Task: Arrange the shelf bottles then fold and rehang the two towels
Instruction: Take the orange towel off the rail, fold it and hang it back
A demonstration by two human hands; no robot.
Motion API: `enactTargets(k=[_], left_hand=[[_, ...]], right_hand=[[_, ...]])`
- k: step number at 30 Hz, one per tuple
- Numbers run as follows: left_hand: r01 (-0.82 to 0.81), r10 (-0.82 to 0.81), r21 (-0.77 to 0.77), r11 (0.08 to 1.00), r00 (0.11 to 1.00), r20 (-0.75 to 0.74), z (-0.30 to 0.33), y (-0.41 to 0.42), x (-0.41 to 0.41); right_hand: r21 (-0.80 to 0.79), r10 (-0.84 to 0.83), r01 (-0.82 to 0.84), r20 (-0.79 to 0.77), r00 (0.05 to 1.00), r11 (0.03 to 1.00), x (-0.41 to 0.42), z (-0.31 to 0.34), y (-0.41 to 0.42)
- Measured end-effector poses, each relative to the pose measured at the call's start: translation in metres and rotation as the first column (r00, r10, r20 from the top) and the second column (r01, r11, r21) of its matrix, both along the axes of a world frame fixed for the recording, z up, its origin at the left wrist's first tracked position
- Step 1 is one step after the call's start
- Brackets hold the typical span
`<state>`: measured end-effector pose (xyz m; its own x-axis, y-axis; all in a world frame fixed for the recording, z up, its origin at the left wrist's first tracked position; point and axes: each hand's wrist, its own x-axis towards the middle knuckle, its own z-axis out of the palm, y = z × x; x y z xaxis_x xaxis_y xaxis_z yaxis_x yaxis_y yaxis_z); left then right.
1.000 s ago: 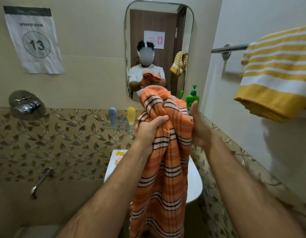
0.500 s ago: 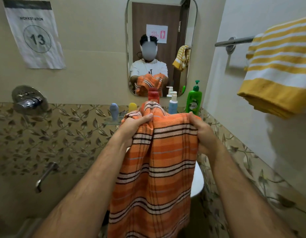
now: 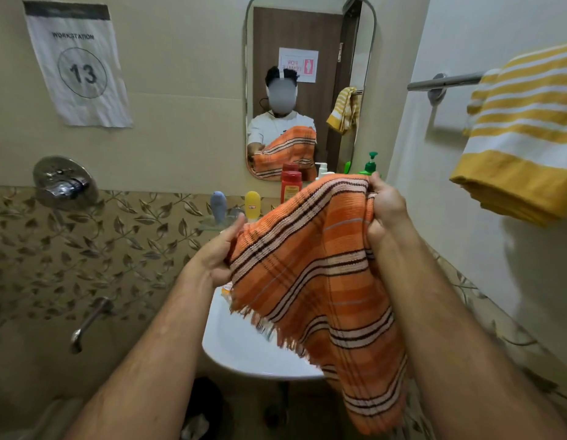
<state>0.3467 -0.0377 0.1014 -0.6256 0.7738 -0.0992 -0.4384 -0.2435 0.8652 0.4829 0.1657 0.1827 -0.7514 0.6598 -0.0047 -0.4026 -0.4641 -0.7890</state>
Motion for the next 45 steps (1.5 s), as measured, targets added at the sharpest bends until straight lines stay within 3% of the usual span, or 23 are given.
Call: enactTargets(k=[4,6,10,14,17,21,23,30,36,38,40,41,45], left_hand=[[0.001,-0.049,0.382,0.924,0.992,0.117,-0.031,0.002,0.008],[-0.003,-0.06,0.424,0.905,0.989,0.135,-0.047,0.011,0.016],[0.107,-0.09,0.397,0.912,0.994,-0.06,-0.067,0.021,0.048],[0.122,-0.091,0.272,0.954,0.988,-0.125,-0.066,0.018,0.08],[-0.006,0.039,0.182,0.983,0.983,-0.181,-0.059,0.03,0.08],[-0.316,0.33,0.192,0.929,0.943,-0.045,-0.038,0.037,0.056],[-0.418,0.444,0.205,0.885,0.89,-0.1,-0.024,0.036,0.043],[-0.499,0.519,0.146,0.854,0.828,-0.213,0.029,0.041,0.031],[-0.472,0.491,0.135,0.871,0.839,-0.235,0.051,0.043,0.042],[-0.469,0.486,0.129,0.874,0.84,-0.242,0.058,0.047,0.047],[-0.444,0.467,0.145,0.884,0.848,-0.25,0.067,0.051,0.05],[-0.43,0.454,0.144,0.891,0.853,-0.259,0.07,0.052,0.051],[-0.428,0.439,0.106,0.898,0.849,-0.293,0.075,0.053,0.045]], right_hand=[[-0.048,0.031,-0.037,-0.112,0.993,0.998,-0.006,0.023,-0.008],[-0.058,0.035,-0.045,-0.166,0.986,0.997,-0.011,0.034,-0.013],[-0.047,0.019,-0.029,-0.188,0.982,0.998,-0.017,0.048,-0.023],[-0.017,-0.002,-0.001,-0.181,0.984,1.0,-0.019,0.053,-0.022],[-0.007,-0.034,0.033,-0.141,0.989,0.999,-0.019,0.047,-0.015],[0.026,-0.044,0.046,-0.066,0.997,0.999,-0.012,0.035,0.005],[0.057,-0.021,0.02,0.008,1.0,0.998,-0.006,0.023,0.019],[0.107,0.165,-0.209,0.326,0.931,0.972,0.02,-0.032,0.056],[0.26,0.015,-0.242,0.653,0.758,0.935,0.033,-0.064,0.093],[0.219,0.082,-0.234,0.54,0.838,0.947,0.039,-0.067,0.097],[0.138,0.181,-0.226,0.279,0.943,0.964,0.046,-0.081,0.098],[0.136,0.212,-0.245,0.22,0.952,0.96,0.05,-0.094,0.095],[0.213,0.273,-0.367,0.369,0.889,0.906,0.054,-0.141,0.079]])
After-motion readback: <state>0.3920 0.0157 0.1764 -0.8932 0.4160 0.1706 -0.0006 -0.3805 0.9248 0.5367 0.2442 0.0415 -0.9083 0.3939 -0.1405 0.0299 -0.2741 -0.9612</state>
